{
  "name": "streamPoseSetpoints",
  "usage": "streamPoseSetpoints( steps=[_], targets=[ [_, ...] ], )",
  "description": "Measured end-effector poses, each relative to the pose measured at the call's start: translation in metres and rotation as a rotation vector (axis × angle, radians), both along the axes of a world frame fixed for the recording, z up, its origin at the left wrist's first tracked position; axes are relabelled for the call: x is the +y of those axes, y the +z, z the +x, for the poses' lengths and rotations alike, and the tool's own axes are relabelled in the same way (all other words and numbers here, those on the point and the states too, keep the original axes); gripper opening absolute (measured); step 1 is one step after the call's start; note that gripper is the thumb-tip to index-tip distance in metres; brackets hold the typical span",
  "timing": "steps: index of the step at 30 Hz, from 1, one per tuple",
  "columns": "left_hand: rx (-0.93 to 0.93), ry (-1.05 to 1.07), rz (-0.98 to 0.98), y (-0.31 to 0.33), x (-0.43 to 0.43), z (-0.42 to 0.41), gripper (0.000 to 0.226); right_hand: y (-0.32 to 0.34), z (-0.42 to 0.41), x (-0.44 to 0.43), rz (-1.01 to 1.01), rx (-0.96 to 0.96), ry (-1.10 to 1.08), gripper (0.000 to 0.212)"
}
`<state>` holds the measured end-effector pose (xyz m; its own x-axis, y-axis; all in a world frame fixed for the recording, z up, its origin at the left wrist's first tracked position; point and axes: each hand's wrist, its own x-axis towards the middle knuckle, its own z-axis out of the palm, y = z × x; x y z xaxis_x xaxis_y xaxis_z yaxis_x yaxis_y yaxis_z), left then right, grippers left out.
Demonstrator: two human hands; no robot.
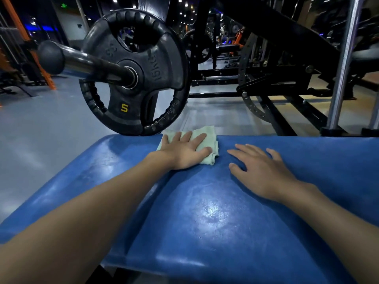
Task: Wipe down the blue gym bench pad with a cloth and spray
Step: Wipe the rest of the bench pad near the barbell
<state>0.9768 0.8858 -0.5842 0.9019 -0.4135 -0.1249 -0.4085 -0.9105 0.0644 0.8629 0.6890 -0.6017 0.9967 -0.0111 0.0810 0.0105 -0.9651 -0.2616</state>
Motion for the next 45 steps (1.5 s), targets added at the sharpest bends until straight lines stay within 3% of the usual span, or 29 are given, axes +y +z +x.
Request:
streamPoseSetpoints(
  steps=[5, 10, 13, 15, 22, 27, 31, 37, 40, 45],
  targets=[
    [-0.023, -0.085, -0.002, -0.002, 0.032, -0.076, 0.067, 0.005, -0.003, 0.003, 0.004, 0.016, -0.013, 0.054],
    [-0.088, -0.123, 0.02, 0.0, 0.077, -0.17, 0.082, 0.014, -0.005, 0.008, -0.066, 0.09, -0.027, 0.054],
    [-0.088, -0.109, 0.032, 0.0, 0.088, -0.186, 0.08, 0.023, 0.002, 0.015, -0.07, 0.059, -0.048, 0.054],
    [-0.086, -0.114, 0.013, -0.001, 0.086, -0.176, 0.079, 0.025, 0.009, 0.026, 0.003, -0.016, -0.045, 0.053],
    [-0.031, -0.022, -0.014, -0.003, 0.065, -0.076, 0.063, 0.003, 0.018, 0.038, -0.015, 0.058, -0.015, 0.052],
    [-0.018, 0.054, -0.015, -0.001, 0.04, 0.006, 0.066, 0.0, 0.022, 0.038, -0.027, 0.023, -0.026, 0.051],
    [-0.029, 0.062, -0.015, -0.001, 0.037, 0.012, 0.067, 0.0, 0.021, 0.038, -0.015, 0.016, -0.027, 0.051],
    [-0.051, -0.021, -0.033, -0.005, 0.071, -0.066, 0.066, 0.005, 0.016, 0.04, -0.002, 0.023, -0.034, 0.051],
    [-0.106, -0.075, -0.007, -0.005, 0.097, -0.126, 0.077, 0.008, 0.014, 0.041, -0.003, 0.045, -0.03, 0.051],
    [-0.069, -0.041, -0.002, -0.003, 0.125, -0.185, 0.073, 0.02, 0.018, 0.046, -0.099, 0.048, -0.017, 0.048]
  ],
)
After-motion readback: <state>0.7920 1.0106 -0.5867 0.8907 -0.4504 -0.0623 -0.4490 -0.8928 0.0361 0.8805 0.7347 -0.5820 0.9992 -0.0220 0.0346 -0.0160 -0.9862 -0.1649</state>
